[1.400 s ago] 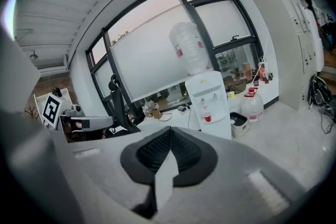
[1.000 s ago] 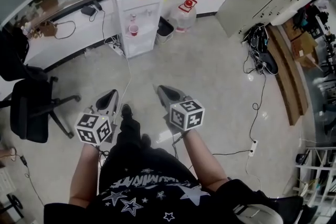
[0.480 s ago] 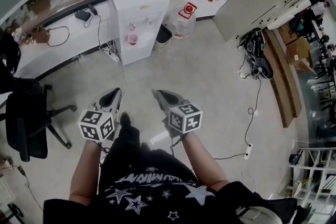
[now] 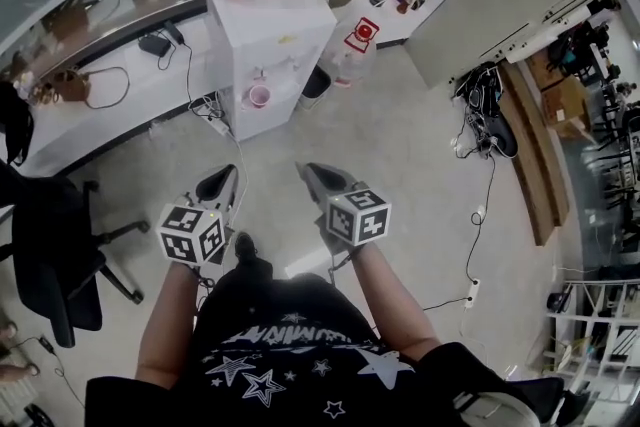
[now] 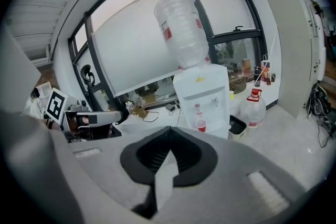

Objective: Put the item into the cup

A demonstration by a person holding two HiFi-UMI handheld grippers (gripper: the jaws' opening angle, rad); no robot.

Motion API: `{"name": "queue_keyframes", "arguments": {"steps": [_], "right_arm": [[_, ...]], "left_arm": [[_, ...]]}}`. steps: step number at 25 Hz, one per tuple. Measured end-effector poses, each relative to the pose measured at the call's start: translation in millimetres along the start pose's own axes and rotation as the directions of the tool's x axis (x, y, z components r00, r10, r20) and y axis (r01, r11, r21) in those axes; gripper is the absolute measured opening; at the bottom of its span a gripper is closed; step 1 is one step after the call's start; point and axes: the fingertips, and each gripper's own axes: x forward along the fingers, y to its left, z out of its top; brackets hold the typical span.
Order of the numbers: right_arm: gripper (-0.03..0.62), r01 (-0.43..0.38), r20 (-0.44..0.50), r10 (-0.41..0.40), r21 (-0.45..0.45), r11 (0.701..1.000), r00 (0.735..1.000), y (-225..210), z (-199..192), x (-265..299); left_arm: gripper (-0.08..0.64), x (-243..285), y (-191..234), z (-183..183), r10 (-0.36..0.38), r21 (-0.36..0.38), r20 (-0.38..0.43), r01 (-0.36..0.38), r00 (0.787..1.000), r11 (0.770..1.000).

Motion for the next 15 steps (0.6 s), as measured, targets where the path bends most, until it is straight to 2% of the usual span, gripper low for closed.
{"name": "queue_keyframes", "arguments": {"steps": [7,15], "right_arm": [[0.002,0.023,-0.017,-0.023,0.003,1.0,1.0,-9,10,42],[0.002,-0.02,-0.072,0.019,-0.024,1.0,0.997,-28,6,80]], "left_arm": [[0.006,18,35,6,0.004,-0.03,-0.022,-0.005,1.0,1.0],[0.006,36,62,0,0.065,-0.079,-0.036,-0.067,0.997,0.995]]}}
